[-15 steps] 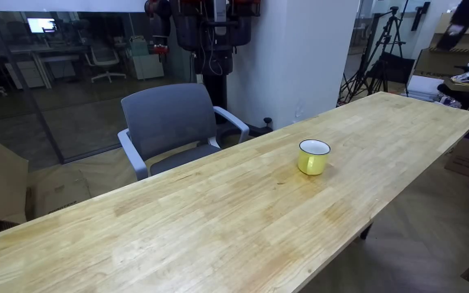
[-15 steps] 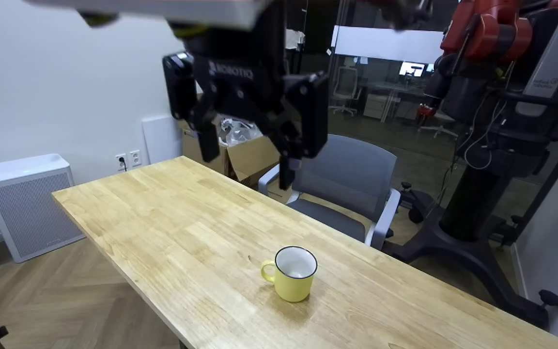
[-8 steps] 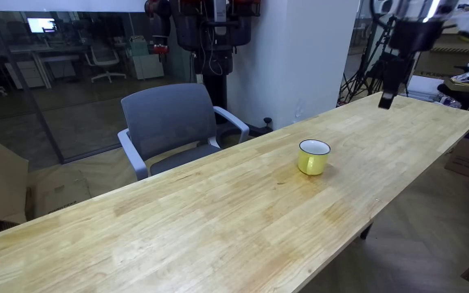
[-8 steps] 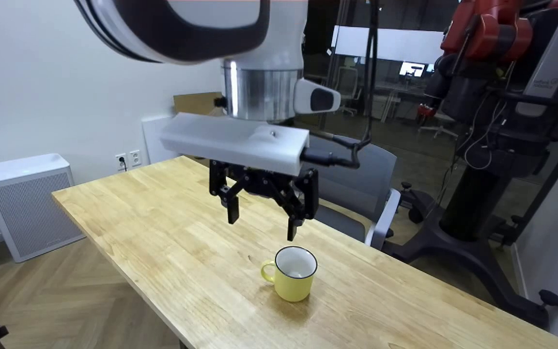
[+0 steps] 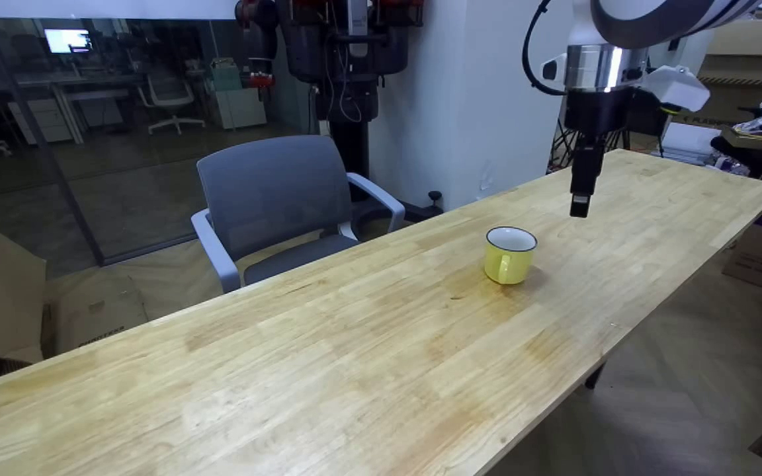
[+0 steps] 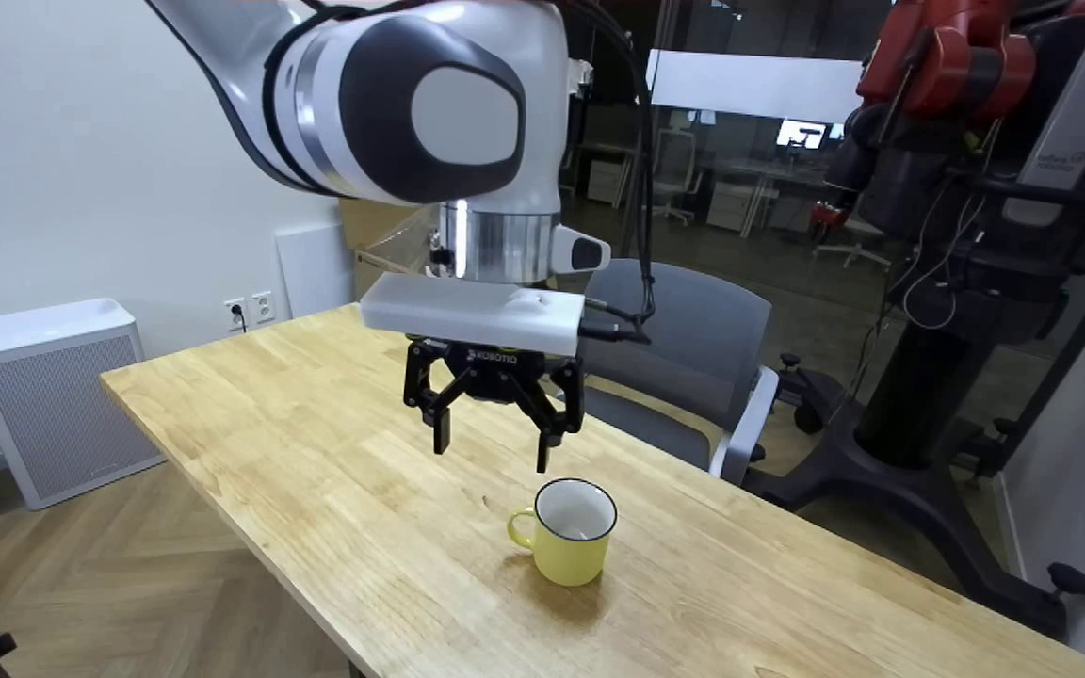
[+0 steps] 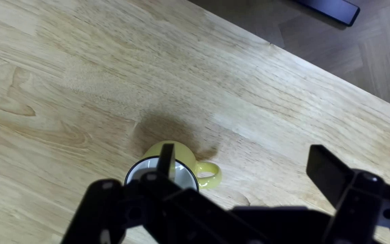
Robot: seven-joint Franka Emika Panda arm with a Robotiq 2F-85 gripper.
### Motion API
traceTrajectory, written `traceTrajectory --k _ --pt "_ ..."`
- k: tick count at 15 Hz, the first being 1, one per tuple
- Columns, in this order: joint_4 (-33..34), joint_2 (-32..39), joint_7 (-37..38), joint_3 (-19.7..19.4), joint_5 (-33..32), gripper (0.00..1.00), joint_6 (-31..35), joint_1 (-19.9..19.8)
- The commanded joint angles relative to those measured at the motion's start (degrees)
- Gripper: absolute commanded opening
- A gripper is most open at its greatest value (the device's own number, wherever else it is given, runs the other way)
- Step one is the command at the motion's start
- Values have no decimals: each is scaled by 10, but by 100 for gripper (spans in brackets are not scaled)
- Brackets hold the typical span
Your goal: Move the yellow mug to the left
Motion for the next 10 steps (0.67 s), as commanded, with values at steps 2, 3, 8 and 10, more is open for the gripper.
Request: traceTrajectory --k 2,3,8,10 --pt "-3 -1 1 18 1 100 7 -17" --pt "4 12 19 20 19 100 27 -21" --pt "54 96 57 29 73 100 149 -38" --pt "82 137 76 27 57 100 181 -42"
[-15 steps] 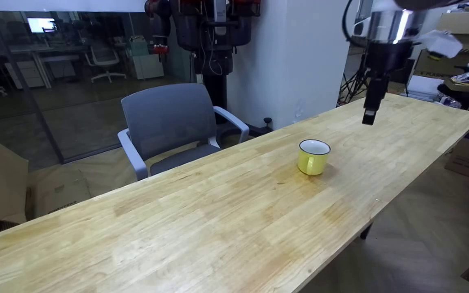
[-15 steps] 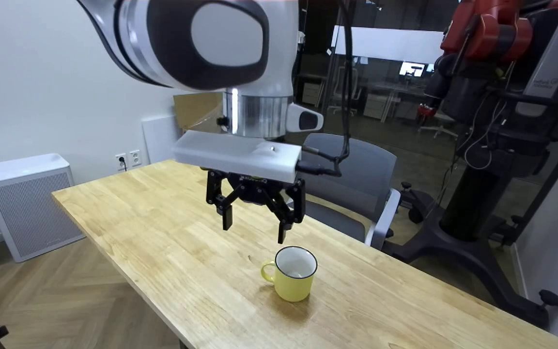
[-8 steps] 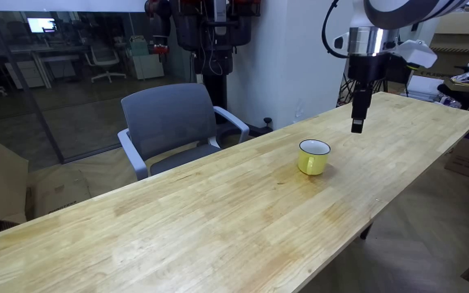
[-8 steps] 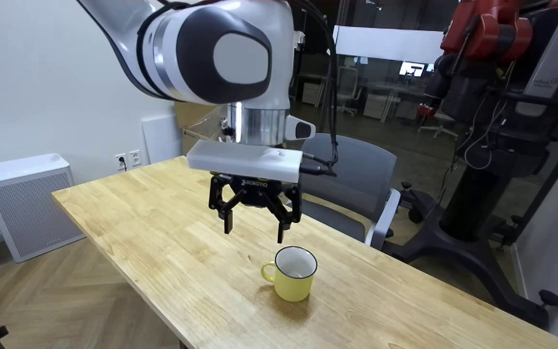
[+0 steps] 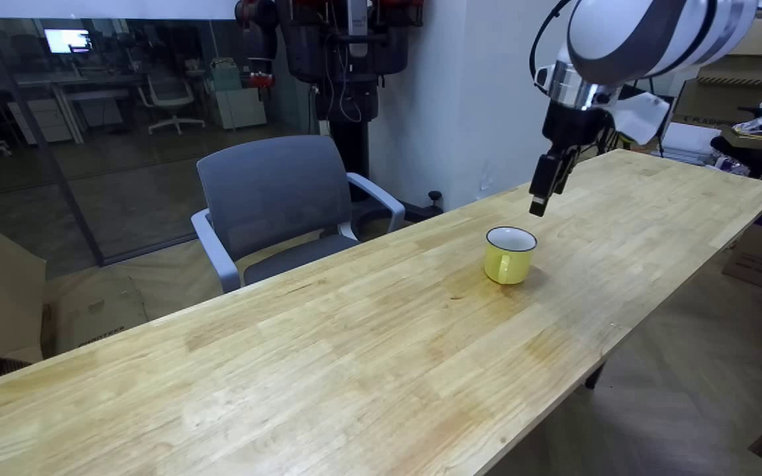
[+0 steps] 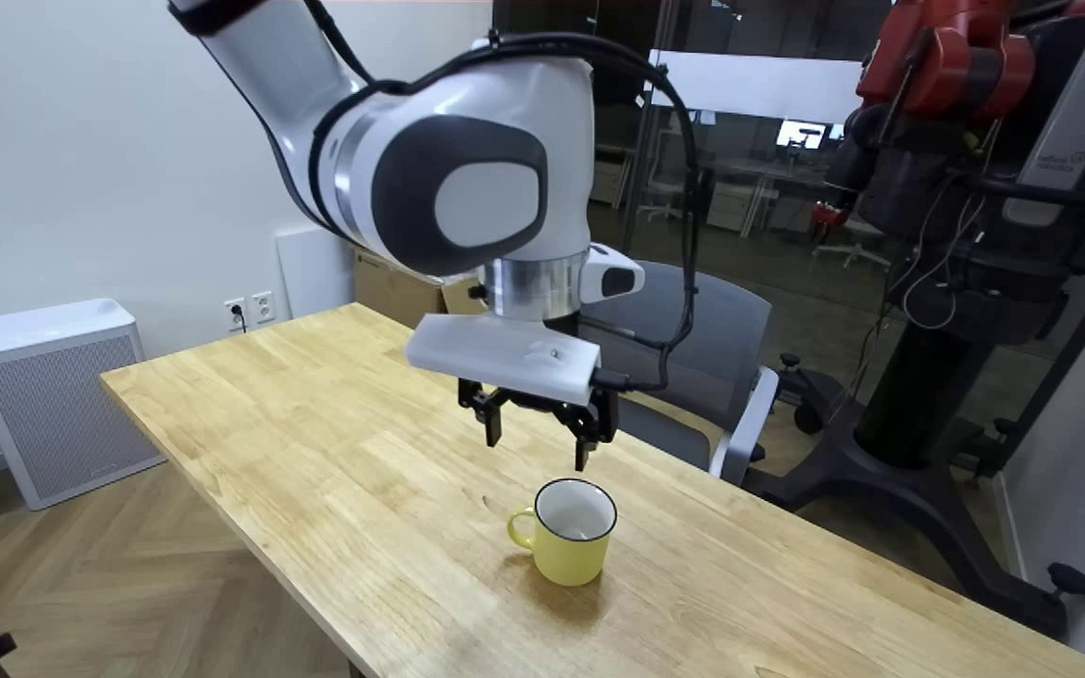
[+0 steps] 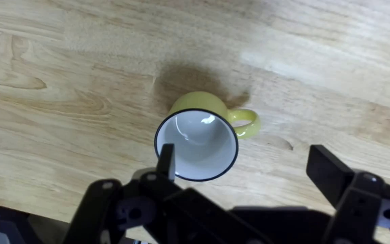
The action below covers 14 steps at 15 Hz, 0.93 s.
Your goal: Move the yellow mug to the left
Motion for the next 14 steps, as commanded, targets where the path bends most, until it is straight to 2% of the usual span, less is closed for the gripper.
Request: traceTrajectory --k 1,3,6,14 --pt "73 84 49 5 -18 100 43 -12" --pt "113 126 61 7 -22 100 36 -17" --pt "167 170 63 28 -7 100 -11 -29" --pt "281 245 88 55 14 100 -135 -37"
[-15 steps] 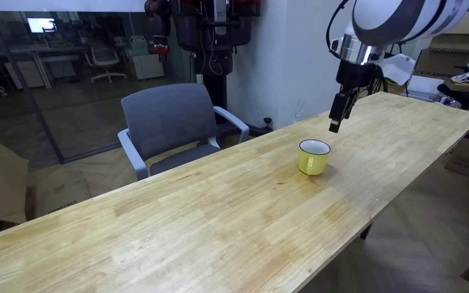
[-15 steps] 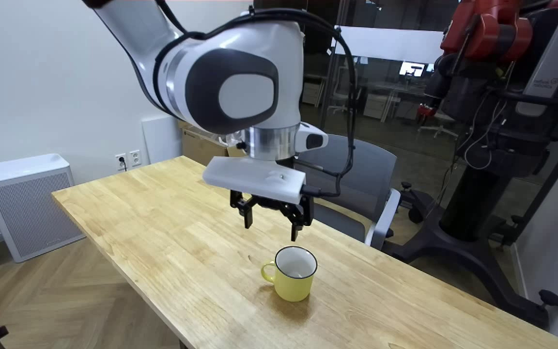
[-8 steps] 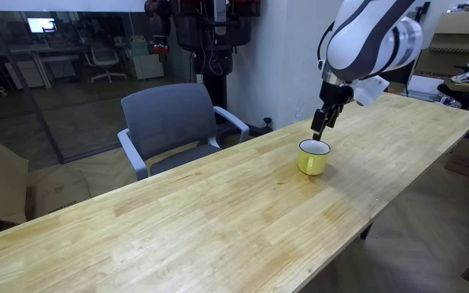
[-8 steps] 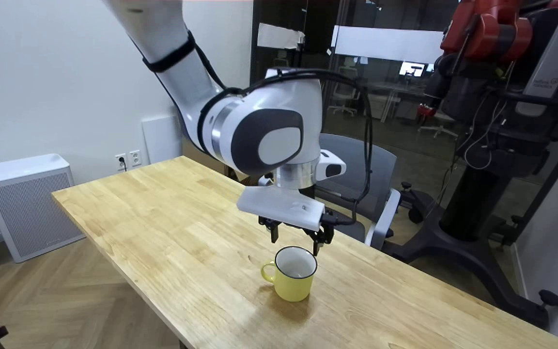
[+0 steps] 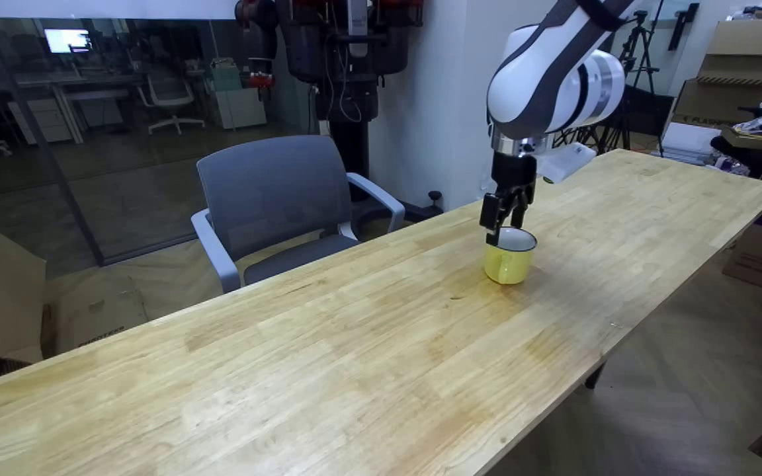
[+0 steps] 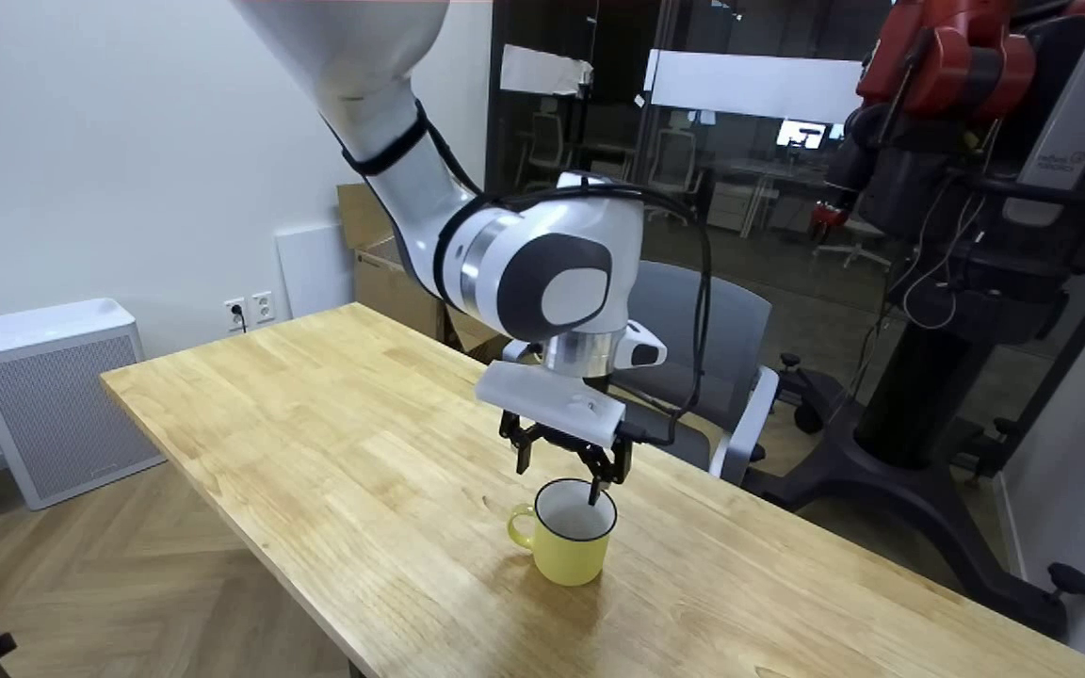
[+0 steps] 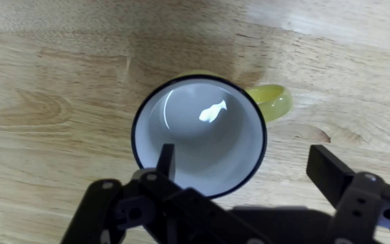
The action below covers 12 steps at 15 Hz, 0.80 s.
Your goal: Move the yellow mug to the left
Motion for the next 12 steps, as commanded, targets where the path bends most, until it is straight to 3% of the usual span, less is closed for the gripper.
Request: traceTrajectory --k 1,7,8,9,12 --pt "70 42 21 14 9 100 -56 -10" --pt "138 93 41 11 7 100 -117 -4" --pt "146 100 44 11 7 75 -121 -4" --pt "153 106 47 10 7 74 -122 -4" --pt "167 117 52 9 4 53 -122 -2"
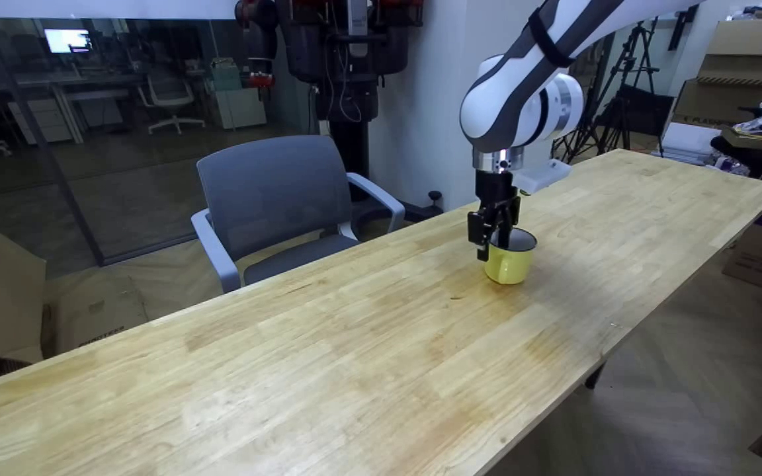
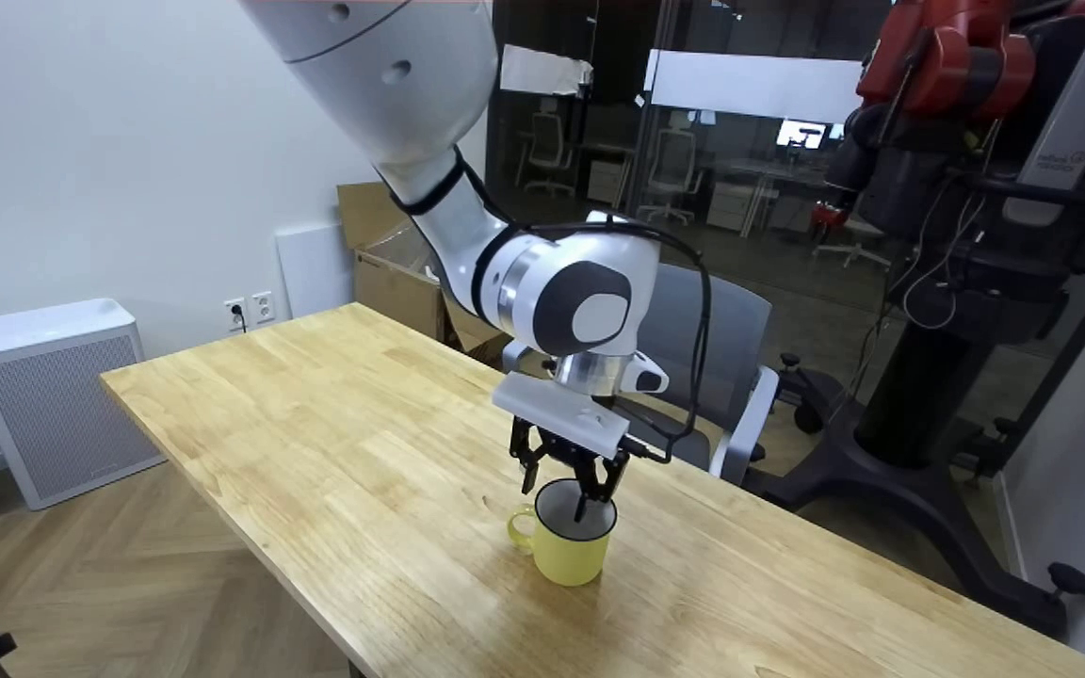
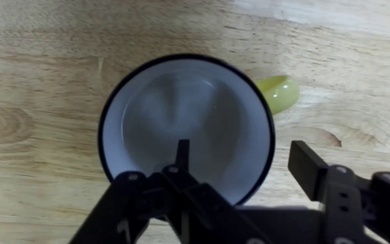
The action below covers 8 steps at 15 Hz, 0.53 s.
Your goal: Move the yellow mug to the left
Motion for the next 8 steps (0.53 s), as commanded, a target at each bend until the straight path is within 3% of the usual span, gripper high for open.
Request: traceTrajectory --k 1,6,8 --pt "40 21 28 0 -1 45 -17 1" --pt "45 21 38 -3 -7 11 -15 7" --pt "44 19 45 -6 -9 2 -18 10"
